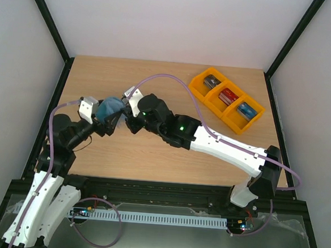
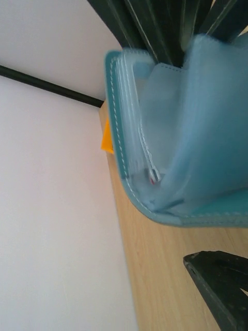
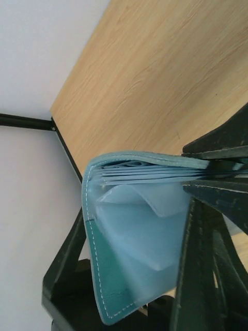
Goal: Take the credit cards out of the card holder
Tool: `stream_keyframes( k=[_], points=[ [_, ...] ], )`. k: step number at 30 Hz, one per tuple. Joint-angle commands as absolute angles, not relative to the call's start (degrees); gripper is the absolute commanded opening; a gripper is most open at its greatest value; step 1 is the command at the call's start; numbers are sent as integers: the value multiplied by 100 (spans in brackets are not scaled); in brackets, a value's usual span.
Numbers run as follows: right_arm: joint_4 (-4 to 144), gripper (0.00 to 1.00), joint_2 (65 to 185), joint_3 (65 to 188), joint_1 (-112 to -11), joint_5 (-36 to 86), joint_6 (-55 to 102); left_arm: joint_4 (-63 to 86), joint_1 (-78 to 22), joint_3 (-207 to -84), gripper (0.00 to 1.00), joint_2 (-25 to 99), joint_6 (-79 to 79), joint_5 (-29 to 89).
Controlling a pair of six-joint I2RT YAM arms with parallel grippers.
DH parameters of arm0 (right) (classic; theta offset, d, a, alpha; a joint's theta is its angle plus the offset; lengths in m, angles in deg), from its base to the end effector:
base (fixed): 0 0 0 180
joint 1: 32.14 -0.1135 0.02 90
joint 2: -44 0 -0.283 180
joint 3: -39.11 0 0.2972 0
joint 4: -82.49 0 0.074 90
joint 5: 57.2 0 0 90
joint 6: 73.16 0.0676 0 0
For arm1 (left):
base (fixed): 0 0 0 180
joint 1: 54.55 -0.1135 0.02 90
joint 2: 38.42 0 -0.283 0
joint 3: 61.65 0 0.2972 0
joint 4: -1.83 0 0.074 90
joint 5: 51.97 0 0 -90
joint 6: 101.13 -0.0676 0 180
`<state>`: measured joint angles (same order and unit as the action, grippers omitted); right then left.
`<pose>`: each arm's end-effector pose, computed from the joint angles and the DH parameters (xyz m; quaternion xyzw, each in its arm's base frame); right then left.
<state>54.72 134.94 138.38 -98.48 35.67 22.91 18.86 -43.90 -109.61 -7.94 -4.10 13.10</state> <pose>0.1846 0.4128 0.3924 -0.3972 0.7130 0.3246 0.4780 0.1863 -0.0640 0.3474 0.1749 0.6825 -0.2567 0.6615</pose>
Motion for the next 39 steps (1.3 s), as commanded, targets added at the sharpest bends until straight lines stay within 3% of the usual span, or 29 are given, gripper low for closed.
stream_keyframes(
  k=[1,7,15,20,22,23,26,29,31,36,39],
  points=[
    [5683,1,13085,13888,-9860,2750,2048,2061,-4405,-10964,90,-756,-481,1847],
    [5816,2,12783,13732,-9850,2313,1917,2091,-4417,-10974,71,-787,-435,1736],
    [5752,2,12430,13559,-9568,1356,1796,2156,-4466,-11085,70,-840,-375,980],
    [5698,2,12102,13276,-9220,375,1652,2090,-4475,-11217,22,-892,-326,166],
    [5715,2,11944,13130,-9125,211,1564,2058,-4476,-11233,5,-939,-333,-184],
    [5733,2,11896,13057,-9084,190,1532,2040,-4479,-11228,3,-977,-331,-395],
    [5778,4,11812,12903,-9021,143,1434,1994,-4477,-11177,2,-1028,-310,-749],
    [5827,23,11806,12777,-9007,124,1357,1945,-4474,-11169,2,-1045,-287,-990],
    [5830,29,11824,12727,-8991,160,1316,1892,-4479,-11179,2,-1054,-285,-1193],
    [5781,25,11801,12640,-8950,148,1221,1870,-4482,-11206,2,-1104,-258,-1417],
    [5772,28,11760,12562,-8923,183,1181,1843,-4482,-11198,2,-1125,-209,-1492]
  ],
)
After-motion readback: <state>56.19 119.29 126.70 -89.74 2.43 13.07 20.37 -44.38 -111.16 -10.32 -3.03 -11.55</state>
